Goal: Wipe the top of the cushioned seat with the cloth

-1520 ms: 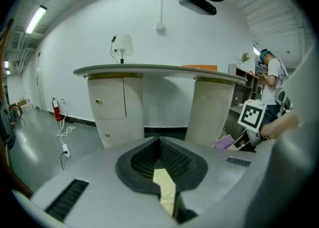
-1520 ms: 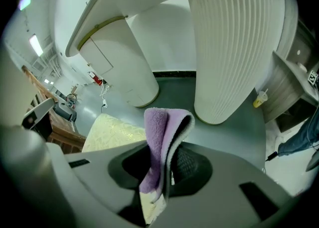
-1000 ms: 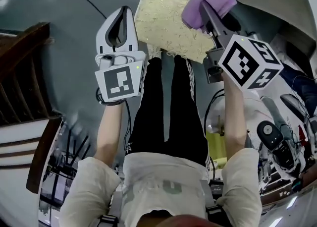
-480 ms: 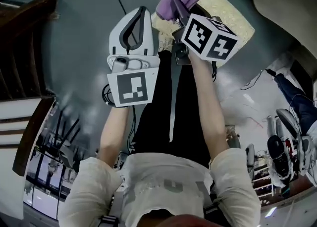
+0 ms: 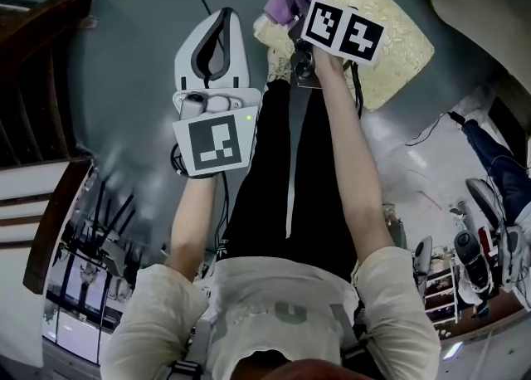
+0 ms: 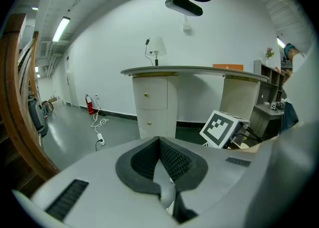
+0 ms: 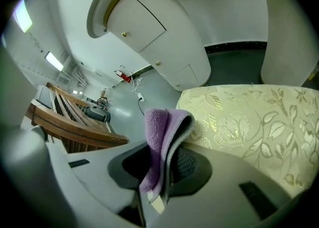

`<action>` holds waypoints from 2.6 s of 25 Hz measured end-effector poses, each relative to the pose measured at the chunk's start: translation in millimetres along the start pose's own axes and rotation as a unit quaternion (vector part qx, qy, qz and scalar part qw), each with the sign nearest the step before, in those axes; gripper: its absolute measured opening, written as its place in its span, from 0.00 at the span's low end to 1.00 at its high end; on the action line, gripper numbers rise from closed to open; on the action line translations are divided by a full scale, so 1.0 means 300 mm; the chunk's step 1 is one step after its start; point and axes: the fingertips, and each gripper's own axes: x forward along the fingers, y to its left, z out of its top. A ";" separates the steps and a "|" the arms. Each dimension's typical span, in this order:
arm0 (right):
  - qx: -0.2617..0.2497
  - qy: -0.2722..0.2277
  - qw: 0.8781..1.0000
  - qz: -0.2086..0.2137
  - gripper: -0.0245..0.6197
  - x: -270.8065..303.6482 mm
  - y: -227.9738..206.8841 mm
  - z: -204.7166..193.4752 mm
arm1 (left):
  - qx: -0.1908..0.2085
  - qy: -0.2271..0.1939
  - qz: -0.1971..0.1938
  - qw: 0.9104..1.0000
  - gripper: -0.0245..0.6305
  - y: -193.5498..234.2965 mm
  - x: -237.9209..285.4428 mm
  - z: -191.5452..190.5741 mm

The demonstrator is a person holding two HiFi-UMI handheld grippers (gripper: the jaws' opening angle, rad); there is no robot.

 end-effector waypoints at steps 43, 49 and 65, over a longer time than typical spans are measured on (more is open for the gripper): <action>-0.029 0.015 0.983 -0.182 0.18 -0.635 -0.729 -0.209 | 0.095 -0.016 -0.179 0.979 0.05 -0.509 0.138 0.133; -0.016 0.017 0.982 -0.185 0.18 -0.663 -0.767 -0.229 | 0.105 -0.010 -0.192 0.976 0.05 -0.547 0.132 0.115; -0.037 0.034 0.977 -0.205 0.18 -0.680 -0.805 -0.234 | 0.104 -0.012 -0.187 0.977 0.05 -0.547 0.145 0.114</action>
